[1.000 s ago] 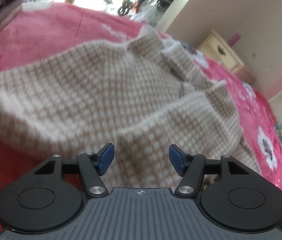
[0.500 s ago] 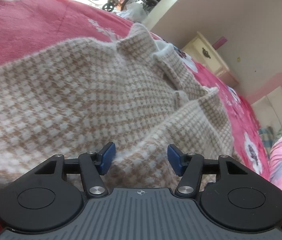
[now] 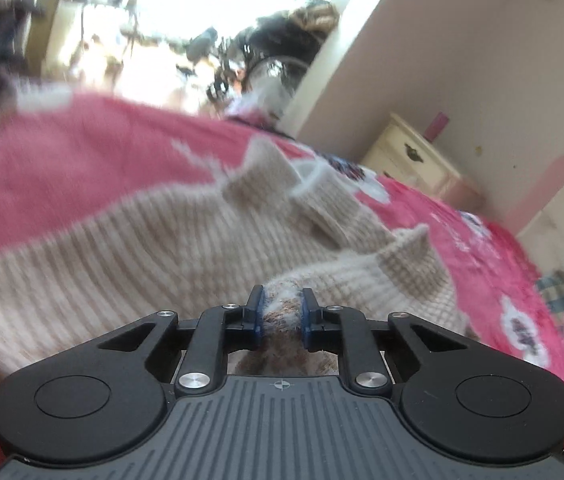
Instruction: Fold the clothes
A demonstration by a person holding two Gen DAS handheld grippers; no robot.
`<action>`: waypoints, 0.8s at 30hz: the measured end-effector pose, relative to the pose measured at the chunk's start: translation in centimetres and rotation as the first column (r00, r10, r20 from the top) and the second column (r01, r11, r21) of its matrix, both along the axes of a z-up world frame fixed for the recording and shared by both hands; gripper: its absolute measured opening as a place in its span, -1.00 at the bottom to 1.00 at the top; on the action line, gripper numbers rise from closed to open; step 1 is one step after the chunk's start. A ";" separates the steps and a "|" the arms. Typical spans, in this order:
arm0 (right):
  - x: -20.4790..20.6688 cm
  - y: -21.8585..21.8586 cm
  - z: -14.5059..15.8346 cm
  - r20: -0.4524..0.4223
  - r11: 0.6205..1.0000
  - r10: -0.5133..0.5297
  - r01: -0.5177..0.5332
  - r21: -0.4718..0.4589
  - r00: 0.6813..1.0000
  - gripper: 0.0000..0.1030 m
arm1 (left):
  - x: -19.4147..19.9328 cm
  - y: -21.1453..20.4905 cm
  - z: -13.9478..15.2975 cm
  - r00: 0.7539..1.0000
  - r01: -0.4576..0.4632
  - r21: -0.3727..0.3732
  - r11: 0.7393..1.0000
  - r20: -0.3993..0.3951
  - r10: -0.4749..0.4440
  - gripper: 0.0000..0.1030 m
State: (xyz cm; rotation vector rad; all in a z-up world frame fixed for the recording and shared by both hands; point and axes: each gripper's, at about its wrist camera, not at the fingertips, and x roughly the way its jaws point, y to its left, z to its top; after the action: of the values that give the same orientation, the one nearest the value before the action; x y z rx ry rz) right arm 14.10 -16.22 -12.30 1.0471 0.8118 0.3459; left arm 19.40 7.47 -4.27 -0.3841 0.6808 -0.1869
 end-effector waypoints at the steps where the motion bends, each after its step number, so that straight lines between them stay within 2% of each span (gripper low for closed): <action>1: 0.2 0.6 0.4 0.012 1.000 0.016 -0.015 -0.019 1.000 -0.64 | 0.0 0.0 0.0 1.000 -0.006 0.028 1.000 0.002 0.006 -0.69; 3: 0.9 1.6 0.6 0.016 0.998 0.034 -0.034 -0.054 0.999 -0.64 | 0.3 0.1 -0.6 1.000 -0.019 0.077 0.997 -0.012 0.020 -0.69; 5: 1.4 2.3 0.3 0.016 0.994 0.043 -0.041 -0.102 0.999 -0.64 | 0.7 0.0 -1.7 0.999 -0.024 0.092 0.995 -0.037 0.027 -0.69; 9: 1.9 2.6 -1.3 -0.009 0.988 0.049 -0.050 -0.148 0.999 -0.64 | 1.2 -0.6 -3.6 0.998 -0.003 0.166 0.986 -0.064 0.014 -0.69; 13: 2.1 2.8 -2.8 -0.066 0.985 0.055 -0.065 -0.157 0.996 -0.58 | 1.2 -1.5 -5.2 0.998 0.022 0.261 0.965 -0.065 -0.005 -0.68; 16: 1.0 2.1 -2.7 -0.047 0.982 0.070 -0.077 -0.171 0.996 -0.49 | 1.0 -1.8 -5.3 0.999 0.027 0.291 0.956 -0.053 -0.011 -0.64; 20: -0.3 1.2 -2.3 -0.027 0.978 0.074 -0.078 -0.195 0.997 -0.40 | 0.8 -2.2 -5.3 0.999 0.028 0.349 0.937 -0.041 -0.015 -0.47; 24: -1.9 -0.1 -1.8 0.000 0.978 0.067 -0.066 -0.198 0.998 -0.37 | 0.6 -2.3 -4.7 1.000 0.000 0.371 0.929 -0.029 0.012 -0.28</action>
State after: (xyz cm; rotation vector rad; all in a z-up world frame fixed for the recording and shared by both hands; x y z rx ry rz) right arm 12.25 -16.31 -14.08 0.8338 0.8581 0.3181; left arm 20.02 5.17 -8.98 -0.0245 0.7281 -0.0431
